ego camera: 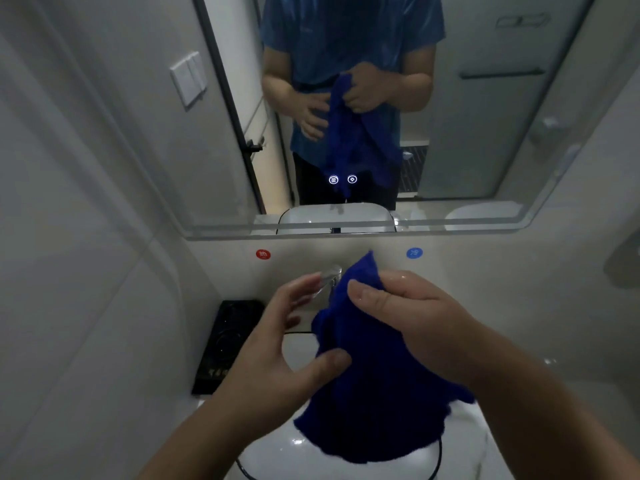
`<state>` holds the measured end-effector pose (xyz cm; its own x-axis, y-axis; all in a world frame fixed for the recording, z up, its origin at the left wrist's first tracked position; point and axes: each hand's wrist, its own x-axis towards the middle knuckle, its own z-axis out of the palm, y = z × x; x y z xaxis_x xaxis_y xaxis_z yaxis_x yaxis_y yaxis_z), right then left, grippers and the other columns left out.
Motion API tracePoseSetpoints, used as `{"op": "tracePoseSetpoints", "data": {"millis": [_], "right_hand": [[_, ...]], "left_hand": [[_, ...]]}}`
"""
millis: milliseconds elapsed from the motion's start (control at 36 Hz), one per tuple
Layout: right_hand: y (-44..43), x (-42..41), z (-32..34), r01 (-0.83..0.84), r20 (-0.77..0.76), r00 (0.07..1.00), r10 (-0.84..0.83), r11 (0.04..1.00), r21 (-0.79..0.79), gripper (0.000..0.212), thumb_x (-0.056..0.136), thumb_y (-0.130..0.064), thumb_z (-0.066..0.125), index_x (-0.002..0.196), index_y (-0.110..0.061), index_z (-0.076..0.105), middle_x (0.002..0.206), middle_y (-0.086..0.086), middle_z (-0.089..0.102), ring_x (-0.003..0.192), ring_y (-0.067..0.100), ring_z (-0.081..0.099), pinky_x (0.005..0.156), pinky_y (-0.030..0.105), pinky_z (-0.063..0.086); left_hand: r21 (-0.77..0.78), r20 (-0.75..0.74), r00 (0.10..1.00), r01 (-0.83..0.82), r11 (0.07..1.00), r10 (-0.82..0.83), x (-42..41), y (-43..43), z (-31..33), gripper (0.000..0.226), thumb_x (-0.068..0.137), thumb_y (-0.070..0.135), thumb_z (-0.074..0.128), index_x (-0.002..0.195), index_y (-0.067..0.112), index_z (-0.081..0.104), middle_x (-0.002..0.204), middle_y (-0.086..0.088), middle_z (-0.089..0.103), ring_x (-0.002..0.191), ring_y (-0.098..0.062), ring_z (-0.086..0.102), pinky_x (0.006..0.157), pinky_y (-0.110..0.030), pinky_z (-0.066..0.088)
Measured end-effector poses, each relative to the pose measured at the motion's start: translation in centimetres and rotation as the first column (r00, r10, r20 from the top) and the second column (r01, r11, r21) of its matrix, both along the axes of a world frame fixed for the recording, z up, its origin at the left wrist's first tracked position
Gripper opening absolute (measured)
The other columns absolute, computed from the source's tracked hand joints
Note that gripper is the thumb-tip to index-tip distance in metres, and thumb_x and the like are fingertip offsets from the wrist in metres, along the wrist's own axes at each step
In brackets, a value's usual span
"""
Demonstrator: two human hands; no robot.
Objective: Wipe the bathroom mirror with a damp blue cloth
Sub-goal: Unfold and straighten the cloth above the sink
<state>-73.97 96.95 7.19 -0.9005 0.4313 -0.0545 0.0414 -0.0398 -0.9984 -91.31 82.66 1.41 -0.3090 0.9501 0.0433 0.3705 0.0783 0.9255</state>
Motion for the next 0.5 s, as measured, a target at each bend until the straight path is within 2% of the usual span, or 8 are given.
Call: {"op": "tracePoseSetpoints", "data": {"millis": [56, 111, 139, 222, 306, 417, 444, 500], "right_hand": [[0.0, -0.3, -0.1, -0.08, 0.025, 0.996, 0.081, 0.996, -0.036, 0.032, 0.106, -0.037, 0.054, 0.104, -0.014, 0.075, 0.101, 0.019, 0.075, 0.093, 0.041, 0.073, 0.084, 0.051, 0.061], [0.0, -0.5, -0.4, -0.135, 0.068, 0.988, 0.137, 0.99, -0.03, 0.032, 0.106, -0.035, 0.053, 0.112, -0.013, 0.075, 0.107, 0.019, 0.076, 0.099, 0.041, 0.074, 0.089, 0.057, 0.06], [0.0, -0.6, -0.5, -0.135, 0.093, 0.987, 0.133, 0.991, 0.009, 0.031, 0.106, -0.035, 0.052, 0.112, -0.016, 0.075, 0.107, 0.016, 0.077, 0.099, 0.038, 0.075, 0.09, 0.059, 0.06], [0.5, -0.8, -0.6, -0.102, 0.193, 0.979, 0.064, 0.975, 0.197, 0.03, 0.104, -0.041, 0.051, 0.109, -0.027, 0.077, 0.102, 0.008, 0.078, 0.093, 0.028, 0.077, 0.091, 0.062, 0.061], [1.0, -0.7, -1.2, -0.075, 0.261, 0.965, 0.0, 0.958, 0.277, 0.028, 0.1, -0.043, 0.053, 0.109, -0.031, 0.077, 0.095, 0.006, 0.078, 0.086, 0.026, 0.077, 0.085, 0.054, 0.064], [1.0, -0.2, -2.3, -0.039, 0.212, 0.976, -0.057, 0.906, 0.421, 0.019, 0.096, -0.04, 0.059, 0.1, -0.028, 0.073, 0.086, 0.001, 0.075, 0.076, 0.019, 0.073, 0.069, 0.038, 0.063], [1.0, -0.1, -2.8, -0.045, 0.218, 0.975, -0.052, 0.906, 0.42, 0.018, 0.094, -0.041, 0.06, 0.1, -0.03, 0.073, 0.087, 0.0, 0.075, 0.078, 0.018, 0.073, 0.071, 0.038, 0.063], [1.0, 0.2, -4.0, -0.051, 0.241, 0.97, -0.045, 0.924, 0.378, 0.026, 0.091, -0.046, 0.06, 0.104, -0.03, 0.075, 0.092, 0.002, 0.075, 0.085, 0.021, 0.073, 0.081, 0.048, 0.063]], "left_hand": [[0.035, 0.21, 0.968, 0.13, 0.991, -0.134, 0.1, 0.4, 1.0, 0.07, 0.089, 0.065, 0.073, 0.151, 0.042, 0.05, 0.147, 0.007, 0.062, 0.134, -0.019, 0.062, 0.102, -0.042, 0.057], [0.013, 0.361, 0.926, 0.114, 0.993, -0.111, 0.7, 0.8, 2.0, 0.052, 0.092, 0.061, 0.071, 0.137, 0.035, 0.066, 0.131, 0.0, 0.072, 0.119, -0.021, 0.071, 0.091, -0.03, 0.061], [-0.01, 0.381, 0.922, 0.08, 0.997, -0.07, 0.8, 1.1, 2.3, 0.046, 0.093, 0.059, 0.071, 0.131, 0.033, 0.07, 0.126, -0.002, 0.075, 0.114, -0.022, 0.073, 0.088, -0.027, 0.061], [-0.069, 0.36, 0.933, 0.038, 0.997, -0.011, 0.4, 1.5, 2.7, 0.04, 0.09, 0.053, 0.071, 0.12, 0.028, 0.075, 0.115, -0.003, 0.078, 0.105, -0.023, 0.076, 0.081, -0.028, 0.063], [-0.068, 0.306, 0.951, -0.014, 0.998, 0.034, 0.1, 1.7, 3.0, 0.019, 0.091, 0.043, 0.07, 0.102, 0.029, 0.077, 0.099, -0.005, 0.079, 0.087, -0.02, 0.077, 0.067, -0.024, 0.061], [0.015, 0.374, 0.923, -0.101, 0.995, 0.088, 0.1, 1.4, 2.9, 0.017, 0.095, 0.039, 0.065, 0.105, 0.027, 0.072, 0.104, -0.008, 0.076, 0.093, -0.028, 0.076, 0.076, -0.034, 0.065], [0.042, 0.387, 0.918, -0.117, 0.992, 0.091, 0.0, 1.3, 3.1, 0.017, 0.098, 0.04, 0.065, 0.107, 0.026, 0.071, 0.104, -0.008, 0.076, 0.092, -0.028, 0.076, 0.076, -0.034, 0.064], [0.099, 0.347, 0.933, -0.138, 0.985, 0.096, -0.2, 1.0, 3.6, 0.015, 0.101, 0.043, 0.063, 0.104, 0.03, 0.07, 0.1, -0.006, 0.076, 0.087, -0.026, 0.076, 0.073, -0.031, 0.062]]}}
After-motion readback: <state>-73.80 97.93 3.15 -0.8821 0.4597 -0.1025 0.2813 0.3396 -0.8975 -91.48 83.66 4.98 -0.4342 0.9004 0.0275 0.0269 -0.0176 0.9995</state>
